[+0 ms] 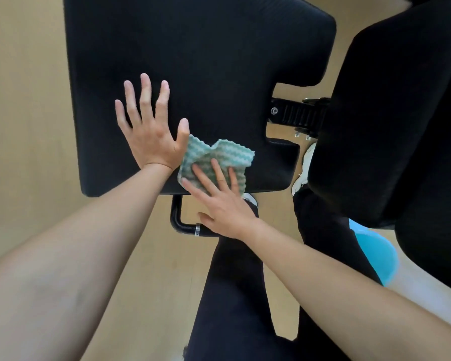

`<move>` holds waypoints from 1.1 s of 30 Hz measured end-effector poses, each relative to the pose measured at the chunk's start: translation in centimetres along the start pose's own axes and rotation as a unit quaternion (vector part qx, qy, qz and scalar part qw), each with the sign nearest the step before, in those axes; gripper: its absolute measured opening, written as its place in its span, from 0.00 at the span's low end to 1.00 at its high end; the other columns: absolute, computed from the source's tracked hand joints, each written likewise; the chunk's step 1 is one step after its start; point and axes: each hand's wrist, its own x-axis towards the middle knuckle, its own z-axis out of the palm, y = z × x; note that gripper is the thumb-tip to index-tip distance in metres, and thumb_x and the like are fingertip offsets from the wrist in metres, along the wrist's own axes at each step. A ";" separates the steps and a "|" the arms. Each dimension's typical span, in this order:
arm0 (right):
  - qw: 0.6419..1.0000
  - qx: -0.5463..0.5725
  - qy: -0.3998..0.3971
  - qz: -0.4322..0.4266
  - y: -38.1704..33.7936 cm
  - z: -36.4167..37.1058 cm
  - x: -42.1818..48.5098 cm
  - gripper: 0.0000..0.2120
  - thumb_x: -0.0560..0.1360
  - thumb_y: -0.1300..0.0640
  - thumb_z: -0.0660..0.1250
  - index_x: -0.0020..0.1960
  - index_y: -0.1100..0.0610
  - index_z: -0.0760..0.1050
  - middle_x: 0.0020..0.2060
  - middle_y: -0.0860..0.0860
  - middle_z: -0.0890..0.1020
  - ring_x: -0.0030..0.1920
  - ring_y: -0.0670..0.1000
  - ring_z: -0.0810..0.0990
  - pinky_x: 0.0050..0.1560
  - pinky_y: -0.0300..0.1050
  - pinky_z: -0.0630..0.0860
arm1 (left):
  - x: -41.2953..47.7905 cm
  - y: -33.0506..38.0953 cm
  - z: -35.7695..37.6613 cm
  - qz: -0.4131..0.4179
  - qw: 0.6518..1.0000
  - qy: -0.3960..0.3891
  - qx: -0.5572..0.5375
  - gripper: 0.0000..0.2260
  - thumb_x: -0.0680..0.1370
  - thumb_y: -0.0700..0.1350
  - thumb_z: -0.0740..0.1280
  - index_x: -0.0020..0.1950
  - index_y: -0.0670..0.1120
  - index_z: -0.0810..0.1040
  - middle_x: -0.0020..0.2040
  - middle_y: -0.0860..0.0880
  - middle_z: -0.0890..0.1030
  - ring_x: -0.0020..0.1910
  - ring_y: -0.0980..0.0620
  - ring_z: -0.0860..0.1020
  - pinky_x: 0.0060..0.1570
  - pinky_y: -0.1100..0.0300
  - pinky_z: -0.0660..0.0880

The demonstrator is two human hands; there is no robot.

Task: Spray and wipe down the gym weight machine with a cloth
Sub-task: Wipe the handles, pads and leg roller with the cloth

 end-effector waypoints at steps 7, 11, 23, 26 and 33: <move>0.949 0.068 0.289 0.109 5.4 -2.1 -3.4 0.29 0.72 0.65 0.68 0.73 0.61 0.73 0.72 0.62 0.73 0.71 0.63 0.70 0.69 0.61 0.71 | -0.7 0.2 -0.6 -0.029 0.976 0.077 -0.202 0.20 0.79 0.45 0.64 0.71 0.46 0.78 0.78 0.43 0.70 0.79 0.39 0.63 0.78 0.37 0.57; 0.943 0.049 0.250 0.213 7.8 -1.7 -4.3 0.30 0.75 0.62 0.71 0.76 0.61 0.69 0.76 0.59 0.69 0.76 0.59 0.66 0.74 0.54 0.65 | -5.3 3.5 -1.8 0.116 0.973 0.085 -0.180 0.16 0.75 0.41 0.70 0.62 0.45 0.83 0.72 0.42 0.76 0.74 0.38 0.70 0.70 0.38 0.66; 0.942 0.063 0.217 0.248 7.4 0.5 -4.5 0.32 0.84 0.49 0.61 0.83 0.55 0.54 0.84 0.53 0.53 0.83 0.54 0.48 0.82 0.59 0.51 | -10.2 -1.7 0.0 0.023 0.986 -0.161 0.023 0.32 0.83 0.68 0.51 0.84 0.61 0.46 0.85 0.48 0.46 0.83 0.38 0.45 0.73 0.36 0.59; 0.933 0.077 0.193 0.294 5.7 0.5 -3.3 0.38 0.83 0.40 0.60 0.84 0.55 0.47 0.84 0.54 0.46 0.83 0.55 0.41 0.82 0.58 0.41 | -9.0 -4.6 -1.2 -0.099 0.984 -0.143 0.032 0.33 0.82 0.70 0.49 0.84 0.59 0.46 0.85 0.44 0.48 0.82 0.32 0.46 0.75 0.28 0.52; 0.932 0.028 0.144 0.332 5.3 1.3 -2.3 0.45 0.81 0.30 0.52 0.83 0.53 0.34 0.83 0.57 0.36 0.82 0.59 0.35 0.81 0.63 0.38 | -9.1 -0.5 -0.2 -0.119 0.980 -0.154 0.038 0.34 0.82 0.70 0.47 0.84 0.55 0.46 0.84 0.39 0.49 0.81 0.28 0.47 0.72 0.22 0.47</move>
